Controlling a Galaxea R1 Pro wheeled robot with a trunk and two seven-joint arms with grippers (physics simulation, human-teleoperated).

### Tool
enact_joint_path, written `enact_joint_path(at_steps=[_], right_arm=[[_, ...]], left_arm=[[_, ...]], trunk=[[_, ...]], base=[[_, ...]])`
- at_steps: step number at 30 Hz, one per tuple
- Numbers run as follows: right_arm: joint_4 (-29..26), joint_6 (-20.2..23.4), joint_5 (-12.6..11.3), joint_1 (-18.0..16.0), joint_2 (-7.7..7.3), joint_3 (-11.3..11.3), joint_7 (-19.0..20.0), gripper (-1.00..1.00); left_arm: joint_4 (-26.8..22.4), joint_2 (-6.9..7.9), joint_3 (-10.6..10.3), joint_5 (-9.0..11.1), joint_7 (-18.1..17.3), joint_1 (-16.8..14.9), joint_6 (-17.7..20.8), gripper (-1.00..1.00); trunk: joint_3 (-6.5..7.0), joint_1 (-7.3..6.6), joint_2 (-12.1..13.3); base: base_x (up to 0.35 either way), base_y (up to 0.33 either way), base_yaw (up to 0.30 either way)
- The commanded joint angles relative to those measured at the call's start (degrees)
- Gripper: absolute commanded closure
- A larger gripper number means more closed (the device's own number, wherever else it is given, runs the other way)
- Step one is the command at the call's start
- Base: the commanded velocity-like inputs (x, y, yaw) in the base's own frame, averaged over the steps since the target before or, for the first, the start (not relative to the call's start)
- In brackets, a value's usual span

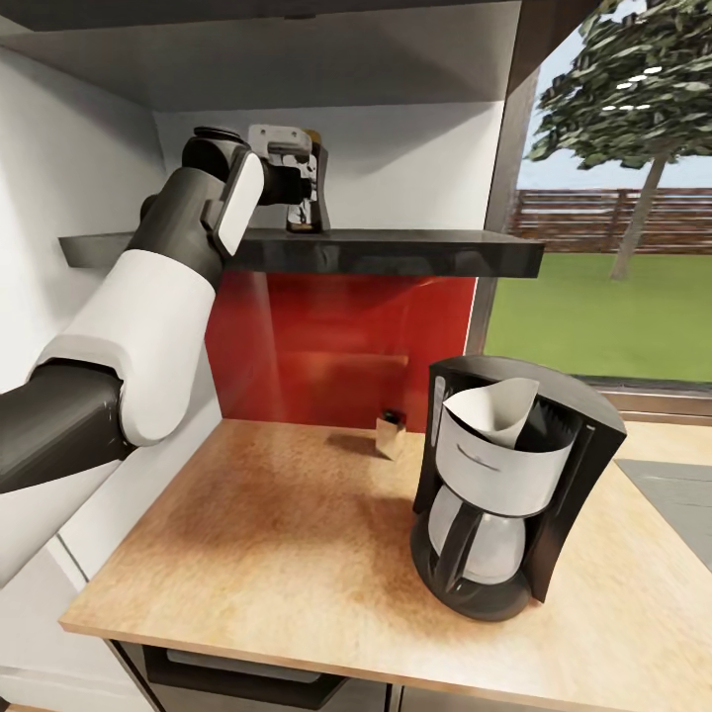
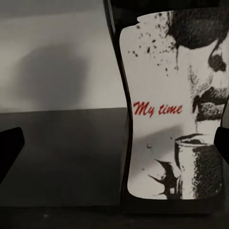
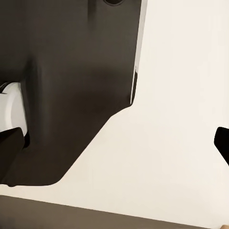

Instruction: Set up a coffee station on the kitchen countertop: keep the coffee maker on the countertop, move the bottle of coffee from the kitchen shelf to the counter next to the coffee maker, place a paper coffee filter on top of the coffee maker, put the saucer next to the coffee maker with the coffee cup on the saucer, and place the electric kettle next to the coffee maker.

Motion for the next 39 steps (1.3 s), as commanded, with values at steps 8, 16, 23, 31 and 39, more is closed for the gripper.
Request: enact_joint_path(at_steps=[8, 16, 23, 31, 39], right_arm=[[-0.1, -0.1, -0.6, 0.0, -0.03, 0.5, 0.2, -1.00], [-0.1, -0.1, -0.6, 0.0, -0.03, 0.5, 0.2, -1.00], [-0.1, -0.1, -0.6, 0.0, -0.03, 0.5, 0.2, -1.00], [-0.1, -0.1, -0.6, 0.0, -0.03, 0.5, 0.2, -1.00], [-0.1, -0.1, -0.6, 0.0, -0.03, 0.5, 0.2, -1.00]], left_arm=[[-0.1, 0.00, -0.2, 0.2, 0.4, 0.0, 0.3, -1.00], [-0.1, -0.05, -0.2, 0.3, 0.4, 0.1, 0.3, -1.00], [-0.1, -0.05, -0.2, 0.2, 0.4, 0.8, 0.2, -1.00], [-0.1, -0.05, -0.2, 0.3, 0.4, 0.8, 0.2, -1.00], [-0.1, -0.05, -0.2, 0.3, 0.4, 0.8, 0.2, -1.00]], trunk=[[-0.12, 0.04, -0.1], [-0.12, 0.04, -0.1], [-0.12, 0.04, -0.1], [-0.12, 0.04, -0.1], [-0.12, 0.04, -0.1]], base=[[0.002, 0.000, 0.000], [0.000, 0.000, 0.000], [0.000, -0.115, 0.000], [0.000, -0.018, 0.000], [0.101, -0.001, 0.000]])
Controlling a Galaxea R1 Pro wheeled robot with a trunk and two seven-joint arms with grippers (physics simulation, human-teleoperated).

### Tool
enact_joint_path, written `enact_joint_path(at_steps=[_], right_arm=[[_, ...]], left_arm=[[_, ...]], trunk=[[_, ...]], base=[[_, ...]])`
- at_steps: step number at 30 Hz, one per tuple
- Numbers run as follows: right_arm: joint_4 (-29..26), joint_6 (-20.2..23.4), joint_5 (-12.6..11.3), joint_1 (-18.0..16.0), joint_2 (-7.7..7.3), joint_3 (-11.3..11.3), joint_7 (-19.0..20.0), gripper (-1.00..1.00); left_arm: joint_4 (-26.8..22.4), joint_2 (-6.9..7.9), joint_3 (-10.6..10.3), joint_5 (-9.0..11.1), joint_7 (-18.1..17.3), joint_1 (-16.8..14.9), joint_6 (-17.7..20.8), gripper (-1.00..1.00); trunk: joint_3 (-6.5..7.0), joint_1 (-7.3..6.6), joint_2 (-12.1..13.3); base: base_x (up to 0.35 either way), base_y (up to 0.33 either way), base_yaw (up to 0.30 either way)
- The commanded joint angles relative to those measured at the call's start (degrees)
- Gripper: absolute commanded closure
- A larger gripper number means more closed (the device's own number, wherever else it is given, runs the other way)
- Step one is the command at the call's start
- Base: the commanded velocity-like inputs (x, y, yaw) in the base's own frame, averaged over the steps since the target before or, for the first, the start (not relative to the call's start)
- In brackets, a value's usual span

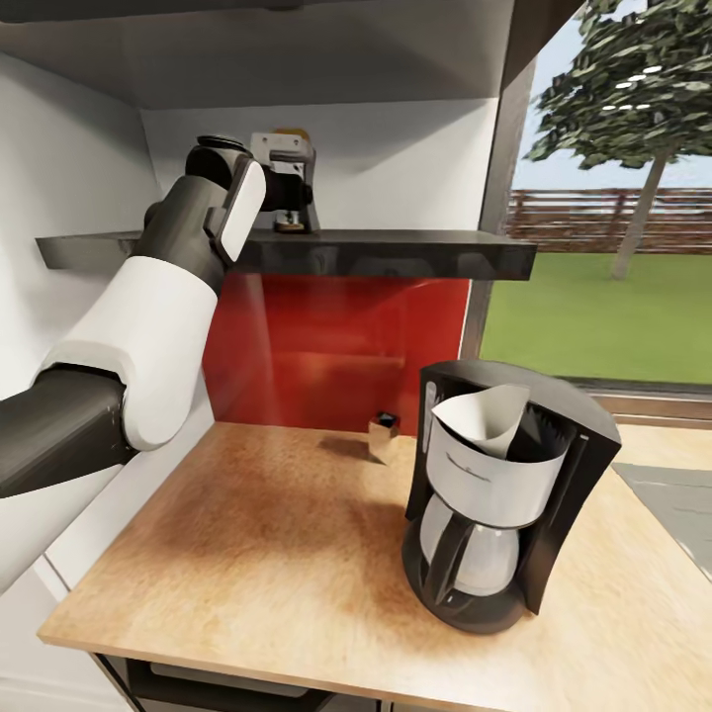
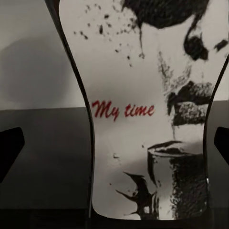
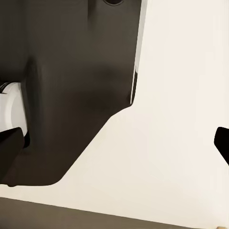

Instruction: Set up a coffee station on the kitchen countertop: keep the coffee maker on the countertop, move the bottle of coffee from the kitchen shelf to the counter next to the coffee maker, place a paper coffee filter on top of the coffee maker, put the saucer next to the coffee maker with the coffee cup on the saucer, and place the electric kettle next to the coffee maker.

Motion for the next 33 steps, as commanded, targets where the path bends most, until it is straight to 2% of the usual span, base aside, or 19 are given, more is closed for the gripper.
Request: enact_joint_path(at_steps=[1, 33], right_arm=[[-0.1, -0.1, -0.6, 0.0, -0.03, 0.5, 0.2, -1.00], [0.0, -0.1, -0.6, 0.0, -0.03, 0.5, 0.2, -1.00]], left_arm=[[0.0, 0.00, -0.1, 0.2, 0.3, -0.1, 0.2, -1.00], [-0.7, 0.00, 0.0, 0.7, 0.1, 0.8, -0.7, -1.00]], trunk=[[-0.11, 0.06, -0.1], [-0.11, 0.06, -0.1]], base=[[0.171, 0.000, 0.000], [0.010, 0.000, 0.000]])
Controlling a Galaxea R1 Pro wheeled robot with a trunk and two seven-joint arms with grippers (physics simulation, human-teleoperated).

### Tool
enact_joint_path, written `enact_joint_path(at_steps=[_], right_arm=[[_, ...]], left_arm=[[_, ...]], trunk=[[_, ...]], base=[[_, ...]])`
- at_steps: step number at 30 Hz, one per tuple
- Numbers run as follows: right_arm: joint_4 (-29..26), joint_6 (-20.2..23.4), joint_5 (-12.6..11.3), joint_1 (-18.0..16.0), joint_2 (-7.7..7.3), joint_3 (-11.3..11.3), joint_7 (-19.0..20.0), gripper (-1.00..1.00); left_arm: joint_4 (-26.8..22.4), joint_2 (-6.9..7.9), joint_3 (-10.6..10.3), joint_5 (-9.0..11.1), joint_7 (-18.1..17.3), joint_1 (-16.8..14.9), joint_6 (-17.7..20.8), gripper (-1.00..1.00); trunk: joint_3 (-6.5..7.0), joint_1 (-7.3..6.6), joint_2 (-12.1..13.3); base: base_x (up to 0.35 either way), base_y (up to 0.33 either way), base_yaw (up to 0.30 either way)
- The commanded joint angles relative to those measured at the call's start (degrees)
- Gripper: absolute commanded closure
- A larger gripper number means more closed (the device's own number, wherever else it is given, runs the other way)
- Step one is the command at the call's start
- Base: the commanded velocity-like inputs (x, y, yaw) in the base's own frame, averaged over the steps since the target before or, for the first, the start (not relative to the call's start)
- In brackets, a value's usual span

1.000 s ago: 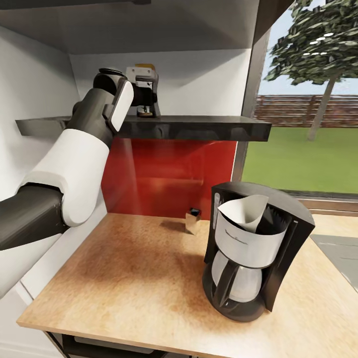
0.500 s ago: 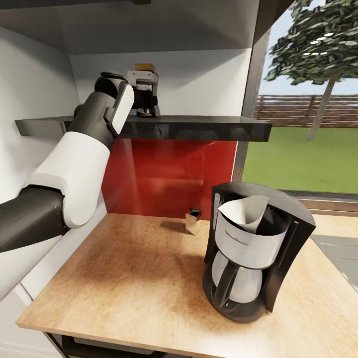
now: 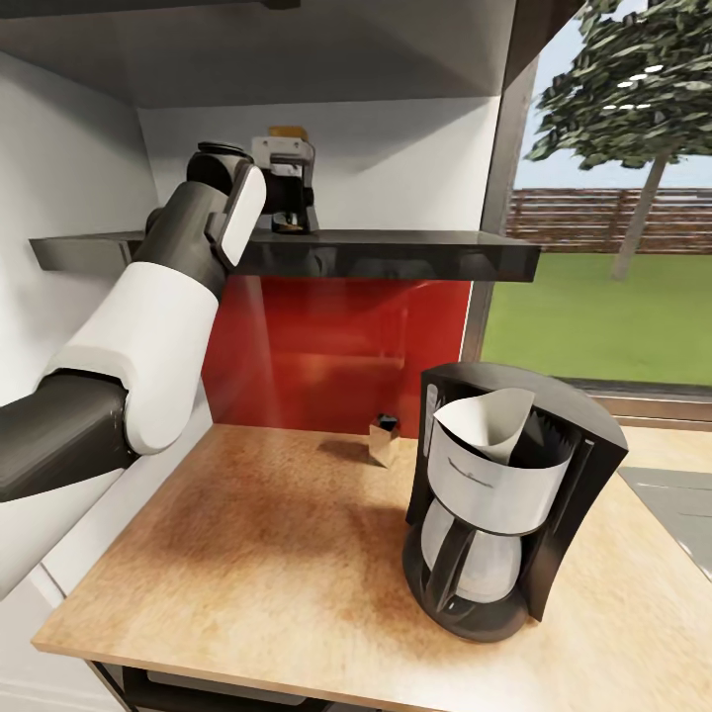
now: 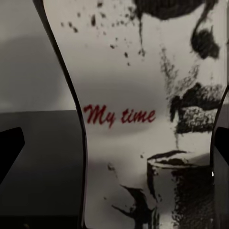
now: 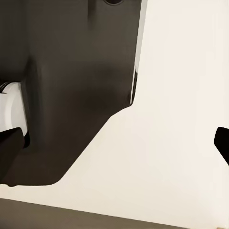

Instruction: Set up a coffee station on the kitchen countertop: keep the coffee maker on the countertop, move the bottle of coffee from the kitchen shelf to the counter next to the coffee maker, place a paper coffee filter on top of the coffee maker, put the saucer next to the coffee maker with the coffee cup on the saucer, and place the electric kettle next to the coffee maker.

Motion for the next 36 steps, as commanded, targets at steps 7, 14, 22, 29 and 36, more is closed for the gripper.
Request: enact_joint_path(at_steps=[7, 14, 22, 29, 36], right_arm=[[-0.1, -0.1, -0.6, 0.0, -0.04, 0.5, 0.2, -1.00], [0.0, -0.1, -0.6, 0.0, -0.10, 0.5, 0.2, -1.00], [-0.1, -0.1, -0.6, 0.0, -0.06, 0.5, 0.2, -1.00], [-0.1, -0.1, -0.6, 0.0, -0.03, 0.5, 0.2, -1.00], [-0.2, -0.1, -0.7, 0.0, 0.05, 0.5, 0.2, -1.00]], left_arm=[[0.1, 0.03, 0.1, 0.2, 0.3, -0.1, -1.6, 1.00], [0.1, 0.00, 0.2, 0.5, 0.4, 0.2, -3.3, 1.00], [-0.1, 0.06, 0.3, 0.4, 0.0, 1.1, -4.8, 1.00], [-0.1, 0.07, 0.2, 0.4, -0.2, 1.1, -4.9, 1.00], [-0.1, 0.00, -0.2, 0.4, -0.2, 0.6, -4.3, 1.00]], trunk=[[-0.12, 0.04, -0.1], [-0.12, 0.04, -0.1], [-0.12, 0.04, -0.1], [-0.12, 0.04, -0.1], [-0.12, 0.04, -0.1]], base=[[0.000, 0.000, 0.000], [0.000, 0.000, 0.000], [0.000, 0.000, 0.000], [0.000, 0.000, 0.000], [0.000, 0.000, 0.000]])
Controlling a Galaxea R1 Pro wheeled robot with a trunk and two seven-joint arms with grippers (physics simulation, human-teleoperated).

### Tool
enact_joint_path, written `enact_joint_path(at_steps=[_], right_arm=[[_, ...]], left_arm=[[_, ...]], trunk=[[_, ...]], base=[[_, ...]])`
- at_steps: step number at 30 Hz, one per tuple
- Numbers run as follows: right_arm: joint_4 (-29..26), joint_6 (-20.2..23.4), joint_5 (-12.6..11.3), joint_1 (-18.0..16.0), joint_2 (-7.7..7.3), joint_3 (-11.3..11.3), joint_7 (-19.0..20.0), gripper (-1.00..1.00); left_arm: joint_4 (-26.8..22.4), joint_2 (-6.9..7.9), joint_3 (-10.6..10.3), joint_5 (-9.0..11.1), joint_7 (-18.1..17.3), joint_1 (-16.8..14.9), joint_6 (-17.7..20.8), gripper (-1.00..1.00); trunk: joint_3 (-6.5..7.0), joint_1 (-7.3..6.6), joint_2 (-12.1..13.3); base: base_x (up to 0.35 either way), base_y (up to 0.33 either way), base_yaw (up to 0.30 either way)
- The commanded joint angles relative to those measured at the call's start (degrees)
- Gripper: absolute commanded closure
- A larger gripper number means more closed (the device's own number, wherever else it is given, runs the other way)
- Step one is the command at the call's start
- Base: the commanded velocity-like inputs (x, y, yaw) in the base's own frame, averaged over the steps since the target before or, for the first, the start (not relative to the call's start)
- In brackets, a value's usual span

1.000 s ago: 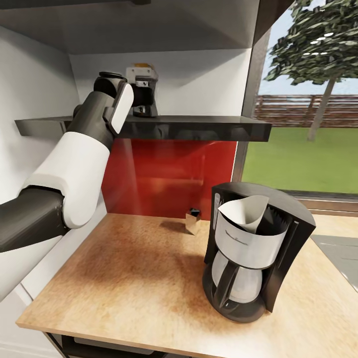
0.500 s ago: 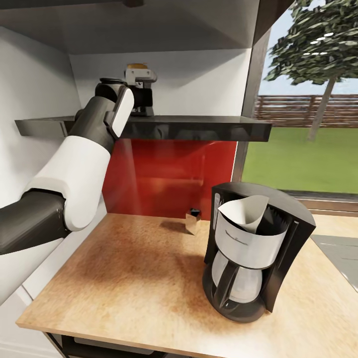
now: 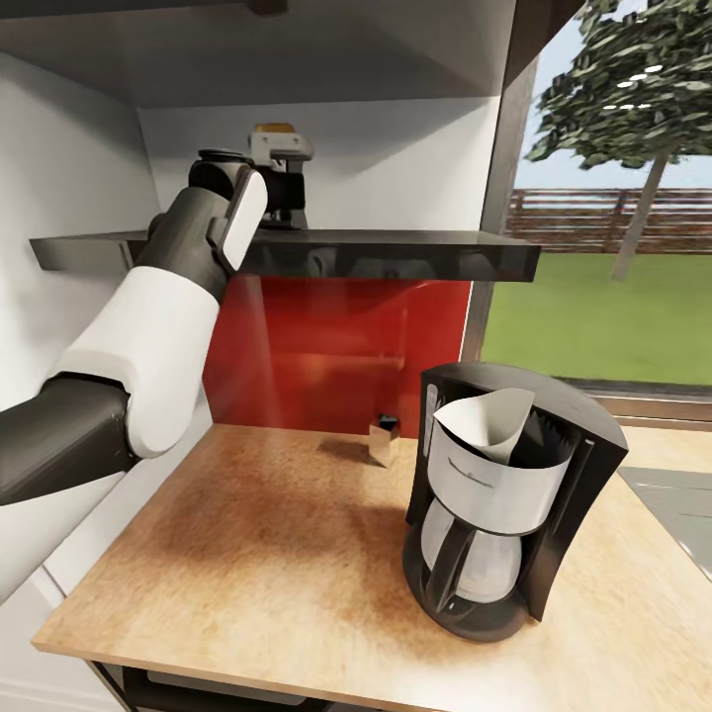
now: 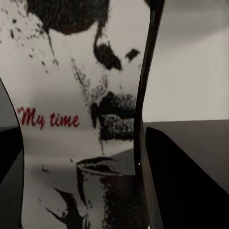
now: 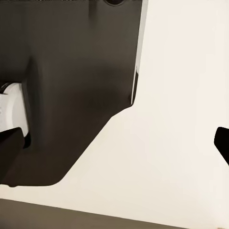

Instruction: Set up a coffee station on the kitchen countertop: keep the coffee maker on the countertop, move the bottle of coffee from the kitchen shelf to the counter next to the coffee maker, place a paper coffee filter on top of the coffee maker, put the saucer next to the coffee maker with the coffee cup on the saucer, and place the electric kettle next to the coffee maker.

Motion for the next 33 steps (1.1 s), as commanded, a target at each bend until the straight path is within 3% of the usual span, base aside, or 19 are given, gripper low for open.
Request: enact_joint_path(at_steps=[1, 9, 16, 23, 33], right_arm=[[-0.1, -0.1, -0.6, 0.0, -0.03, 0.5, 0.2, -1.00], [-0.3, 0.0, -0.7, 0.0, 0.15, 0.5, 0.2, -1.00], [-0.4, -0.2, -0.7, 0.0, 0.24, 0.3, 0.2, -1.00], [-0.4, -0.2, -0.7, 0.0, 0.24, 0.3, 0.2, -1.00], [-0.4, -0.2, -0.7, 0.0, 0.24, 0.3, 0.2, -1.00]], left_arm=[[0.0, 0.00, -0.1, 0.2, 0.3, -0.2, 0.3, 1.00], [-0.4, 0.00, -0.1, 0.2, 0.2, -1.1, 2.3, 1.00], [-5.3, 0.00, 0.2, 0.1, 0.2, -0.8, 4.6, 1.00], [-6.1, 0.00, 0.1, 0.1, 0.2, -0.3, 5.0, 1.00], [-6.2, 0.00, -0.1, 0.1, 0.2, 0.9, 5.0, 1.00]], trunk=[[-0.12, 0.04, -0.1], [-0.12, 0.04, -0.1], [-0.12, 0.04, -0.1], [-0.12, 0.04, -0.1], [-0.12, 0.04, -0.1]], base=[[0.000, 0.000, 0.000], [0.000, 0.000, 0.000], [0.000, 0.000, 0.000], [-0.017, 0.000, 0.000], [-0.303, 0.000, 0.000]])
